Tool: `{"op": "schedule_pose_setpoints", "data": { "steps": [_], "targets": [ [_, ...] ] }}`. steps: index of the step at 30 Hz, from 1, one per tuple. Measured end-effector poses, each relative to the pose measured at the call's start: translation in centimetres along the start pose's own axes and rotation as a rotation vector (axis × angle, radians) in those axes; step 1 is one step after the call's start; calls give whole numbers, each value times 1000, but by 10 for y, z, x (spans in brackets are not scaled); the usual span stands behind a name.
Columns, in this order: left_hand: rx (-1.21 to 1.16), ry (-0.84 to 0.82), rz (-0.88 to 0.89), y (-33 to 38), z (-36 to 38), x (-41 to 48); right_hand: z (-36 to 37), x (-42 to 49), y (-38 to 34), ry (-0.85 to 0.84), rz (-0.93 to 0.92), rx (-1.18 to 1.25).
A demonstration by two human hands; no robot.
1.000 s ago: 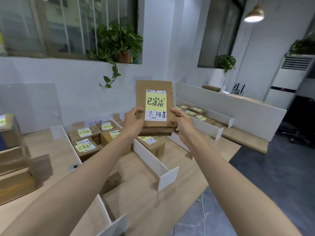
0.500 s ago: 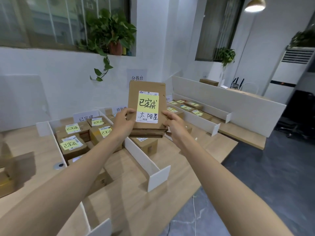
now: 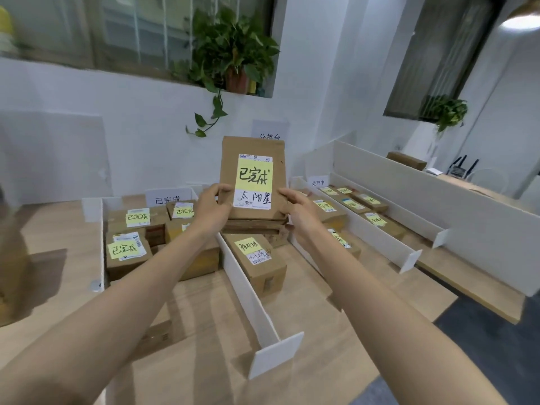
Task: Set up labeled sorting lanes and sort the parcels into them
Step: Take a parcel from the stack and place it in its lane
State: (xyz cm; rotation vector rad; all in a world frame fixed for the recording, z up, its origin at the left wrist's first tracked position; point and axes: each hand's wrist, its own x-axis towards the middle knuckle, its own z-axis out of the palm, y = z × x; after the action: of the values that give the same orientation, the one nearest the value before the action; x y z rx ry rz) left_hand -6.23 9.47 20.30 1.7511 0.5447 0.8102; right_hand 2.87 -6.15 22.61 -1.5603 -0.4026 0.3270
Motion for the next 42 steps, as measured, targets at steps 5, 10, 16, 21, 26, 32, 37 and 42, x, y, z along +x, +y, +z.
{"op": "schedule_pose_setpoints", "data": {
  "steps": [5,10,16,21,26,32,37,42],
  "targets": [
    [12,31,-19,-8,-4,18,15,34,5,-77,16,5],
    [73,100,-68,-29,-19,25,39,60,29,-170,41,26],
    [139,226,-130,-47,-25,22,60,85,55,-317,97,0],
    [134,298,-207,-66,-19,16,66,94,79,-396,151,13],
    [164,355,-305,-92,-3,-1,66,92,112,-447,256,11],
    [200,366,-425,-132,7,-21,63,84,150,-471,344,-23],
    [263,392,-483,-156,18,-32,63,77,174,-469,379,-72],
    [288,339,-526,-179,18,-42,69,71,198,-433,443,-100]
  ]
}}
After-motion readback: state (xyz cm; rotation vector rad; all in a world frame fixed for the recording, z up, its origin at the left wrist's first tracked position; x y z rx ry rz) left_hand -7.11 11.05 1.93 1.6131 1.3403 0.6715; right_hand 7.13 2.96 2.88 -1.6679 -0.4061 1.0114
